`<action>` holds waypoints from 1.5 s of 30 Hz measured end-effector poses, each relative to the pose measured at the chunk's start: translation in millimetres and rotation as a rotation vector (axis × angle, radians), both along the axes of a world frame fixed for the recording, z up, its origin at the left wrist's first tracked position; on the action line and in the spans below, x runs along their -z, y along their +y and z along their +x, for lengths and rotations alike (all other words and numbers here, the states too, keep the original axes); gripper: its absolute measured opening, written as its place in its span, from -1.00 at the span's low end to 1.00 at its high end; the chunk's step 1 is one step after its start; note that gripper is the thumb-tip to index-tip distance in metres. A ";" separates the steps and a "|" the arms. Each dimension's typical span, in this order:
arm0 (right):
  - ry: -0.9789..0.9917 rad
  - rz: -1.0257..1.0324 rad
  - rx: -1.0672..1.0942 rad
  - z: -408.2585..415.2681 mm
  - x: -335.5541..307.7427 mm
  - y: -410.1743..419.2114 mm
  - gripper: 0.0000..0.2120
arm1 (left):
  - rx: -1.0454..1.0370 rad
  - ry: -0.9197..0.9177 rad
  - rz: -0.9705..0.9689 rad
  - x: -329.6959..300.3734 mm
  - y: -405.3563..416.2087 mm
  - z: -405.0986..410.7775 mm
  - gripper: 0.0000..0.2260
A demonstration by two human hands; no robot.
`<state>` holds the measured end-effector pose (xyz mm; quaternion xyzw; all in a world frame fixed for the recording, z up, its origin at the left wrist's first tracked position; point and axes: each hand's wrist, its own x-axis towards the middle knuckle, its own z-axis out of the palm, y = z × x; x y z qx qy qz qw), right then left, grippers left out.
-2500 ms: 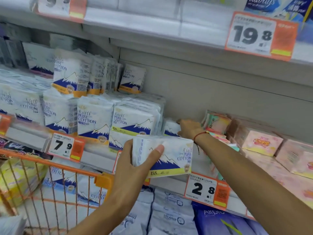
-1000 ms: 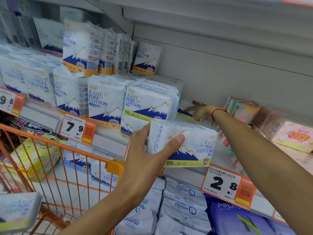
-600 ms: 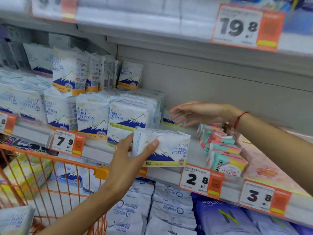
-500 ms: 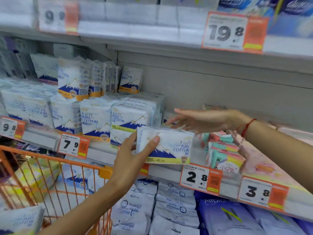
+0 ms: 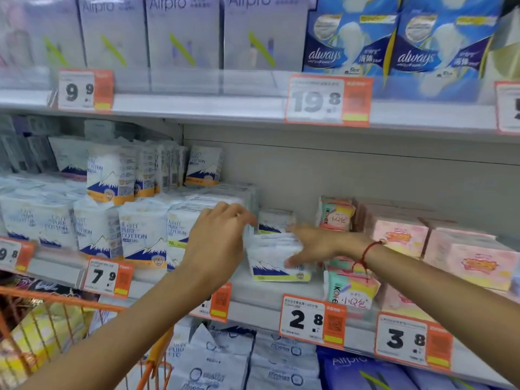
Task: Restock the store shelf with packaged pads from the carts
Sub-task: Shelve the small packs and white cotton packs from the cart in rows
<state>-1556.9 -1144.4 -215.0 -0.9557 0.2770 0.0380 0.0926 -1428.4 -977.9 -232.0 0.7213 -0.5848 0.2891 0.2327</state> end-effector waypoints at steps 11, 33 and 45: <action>-0.050 -0.174 -0.028 11.1 -0.6 -38.3 -0.64 | -0.127 -0.406 0.554 12.3 -81.5 2.0 -0.68; 0.360 -0.364 0.025 91.8 -1.4 -118.1 -0.58 | -0.392 -0.444 0.965 -9.0 -180.7 33.8 -0.57; 0.341 -0.275 0.053 99.5 1.2 -134.6 -0.50 | -0.380 -0.479 0.938 -7.4 -193.2 40.9 -0.59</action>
